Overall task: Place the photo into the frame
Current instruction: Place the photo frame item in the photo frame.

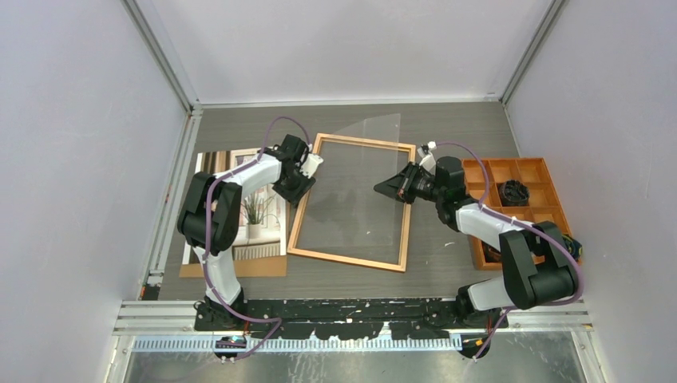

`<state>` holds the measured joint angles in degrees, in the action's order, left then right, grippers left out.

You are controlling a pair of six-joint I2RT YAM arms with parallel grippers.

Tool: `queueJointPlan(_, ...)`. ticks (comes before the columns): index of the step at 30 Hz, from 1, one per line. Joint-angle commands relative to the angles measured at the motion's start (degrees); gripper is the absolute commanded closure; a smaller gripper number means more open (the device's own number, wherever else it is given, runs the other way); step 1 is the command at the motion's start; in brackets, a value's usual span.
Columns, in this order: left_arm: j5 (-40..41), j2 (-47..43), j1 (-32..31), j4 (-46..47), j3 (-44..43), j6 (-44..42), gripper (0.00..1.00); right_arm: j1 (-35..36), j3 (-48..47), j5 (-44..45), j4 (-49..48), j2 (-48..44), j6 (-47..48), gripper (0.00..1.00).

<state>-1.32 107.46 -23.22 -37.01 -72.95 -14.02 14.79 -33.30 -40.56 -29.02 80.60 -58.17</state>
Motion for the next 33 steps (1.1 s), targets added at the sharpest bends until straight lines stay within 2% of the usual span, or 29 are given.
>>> queueJointPlan(1,-0.55,-0.15,-0.24,0.07,-1.41,-0.48,0.54,1.06,-3.92,2.92,14.09,-3.08,9.21,0.96)
queueJointPlan(5,-0.53,-0.09,-0.24,0.02,-1.66,-0.56,0.54,0.96,-4.46,6.49,18.45,-5.26,11.84,0.93)
queueJointPlan(13,-0.62,-0.23,-0.31,-0.15,-1.86,-0.63,0.54,1.11,-2.57,5.58,11.14,-2.31,8.09,0.93)
queueJointPlan(27,-0.64,0.12,-0.33,-0.01,-1.96,-0.84,0.54,1.15,-1.80,6.60,8.58,1.29,8.09,0.91)
queueJointPlan(30,-0.53,0.20,-0.33,0.07,-2.02,-1.00,0.54,1.12,-1.90,7.04,8.13,1.87,8.33,0.85)
queueJointPlan(33,-0.45,0.20,-0.35,0.10,-2.12,-1.01,0.54,1.28,-2.56,7.68,8.64,2.52,8.76,0.68)
